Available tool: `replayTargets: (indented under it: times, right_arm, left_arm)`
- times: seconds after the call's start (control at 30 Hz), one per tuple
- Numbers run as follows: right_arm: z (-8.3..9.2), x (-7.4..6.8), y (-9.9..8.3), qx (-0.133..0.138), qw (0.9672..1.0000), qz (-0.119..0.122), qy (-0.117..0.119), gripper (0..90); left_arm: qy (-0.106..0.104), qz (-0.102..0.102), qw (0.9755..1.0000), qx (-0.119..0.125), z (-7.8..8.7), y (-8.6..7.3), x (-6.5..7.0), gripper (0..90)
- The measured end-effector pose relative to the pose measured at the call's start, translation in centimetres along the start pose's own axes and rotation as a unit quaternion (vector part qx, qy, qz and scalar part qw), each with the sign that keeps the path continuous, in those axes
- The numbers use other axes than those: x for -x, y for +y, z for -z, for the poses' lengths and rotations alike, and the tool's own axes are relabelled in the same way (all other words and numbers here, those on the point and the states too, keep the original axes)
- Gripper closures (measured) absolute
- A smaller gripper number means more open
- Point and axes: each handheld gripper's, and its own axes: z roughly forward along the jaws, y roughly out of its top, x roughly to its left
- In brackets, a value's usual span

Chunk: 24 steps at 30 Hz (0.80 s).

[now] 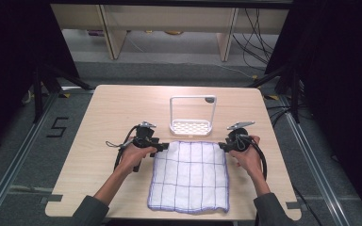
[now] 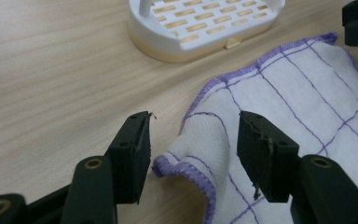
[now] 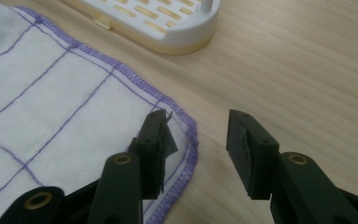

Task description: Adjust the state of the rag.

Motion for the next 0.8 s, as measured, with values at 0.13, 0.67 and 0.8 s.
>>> replayTargets:
  times: [0.13,0.67,0.8]
  right_arm:
    - [-0.9,0.3,0.3,-0.002,1.0000,0.005,0.001,61.7]
    - [-1.8,-0.3,0.4,-0.008,0.9991,0.039,0.013,88.0]
    - [-0.1,-0.3,0.8,0.017,0.9988,0.043,0.019,88.4]
  left_arm:
    - [-0.004,-0.006,0.9999,-0.013,-0.3,0.1,0.2,49.3]
    - [0.003,-0.095,0.9954,-0.009,-0.8,0.3,1.3,83.2]
    - [-0.005,-0.109,0.9940,0.008,0.3,0.5,1.8,83.3]
